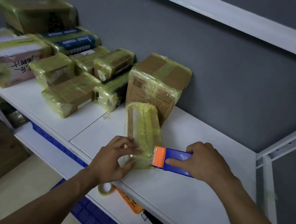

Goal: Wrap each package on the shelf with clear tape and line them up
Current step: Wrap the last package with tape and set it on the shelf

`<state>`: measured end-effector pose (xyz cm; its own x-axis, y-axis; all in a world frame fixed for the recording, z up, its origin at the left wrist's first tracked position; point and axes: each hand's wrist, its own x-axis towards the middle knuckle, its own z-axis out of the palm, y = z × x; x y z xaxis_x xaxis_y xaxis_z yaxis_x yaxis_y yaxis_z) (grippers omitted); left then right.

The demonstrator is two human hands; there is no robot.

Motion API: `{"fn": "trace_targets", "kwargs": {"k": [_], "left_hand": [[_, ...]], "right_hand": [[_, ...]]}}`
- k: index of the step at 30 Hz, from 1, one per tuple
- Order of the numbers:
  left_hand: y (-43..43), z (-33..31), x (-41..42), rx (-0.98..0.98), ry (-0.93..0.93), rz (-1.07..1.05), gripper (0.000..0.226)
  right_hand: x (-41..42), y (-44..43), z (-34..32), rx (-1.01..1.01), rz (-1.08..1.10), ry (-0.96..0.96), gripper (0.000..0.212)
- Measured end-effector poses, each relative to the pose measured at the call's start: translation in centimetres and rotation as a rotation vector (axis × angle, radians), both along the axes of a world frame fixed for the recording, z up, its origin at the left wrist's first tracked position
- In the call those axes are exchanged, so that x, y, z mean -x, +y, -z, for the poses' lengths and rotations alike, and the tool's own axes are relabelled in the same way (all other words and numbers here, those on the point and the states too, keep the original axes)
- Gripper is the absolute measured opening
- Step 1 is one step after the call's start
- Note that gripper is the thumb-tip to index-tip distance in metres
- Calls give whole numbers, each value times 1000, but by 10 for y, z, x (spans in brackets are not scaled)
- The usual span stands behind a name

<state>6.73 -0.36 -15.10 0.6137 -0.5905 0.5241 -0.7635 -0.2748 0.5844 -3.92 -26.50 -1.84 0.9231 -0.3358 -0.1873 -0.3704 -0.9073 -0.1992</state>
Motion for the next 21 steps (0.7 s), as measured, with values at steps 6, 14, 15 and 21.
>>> {"fn": "trace_targets", "kwargs": {"k": [6,14,15,21], "left_hand": [[-16,-8,4,6,-56,-55,26],[7,-10,-5,-139,-85,39,35],[10,-11,-6,-151,-112,57,31],[29,-23,-9,-123,-135,99,26]], "right_hand": [[1,-2,8,-19,7,-9,64],[2,18,27,-81,20,-75,67],[2,20,28,-89,11,-75,67],[-2,29,23,-116,-45,-100,70]]}}
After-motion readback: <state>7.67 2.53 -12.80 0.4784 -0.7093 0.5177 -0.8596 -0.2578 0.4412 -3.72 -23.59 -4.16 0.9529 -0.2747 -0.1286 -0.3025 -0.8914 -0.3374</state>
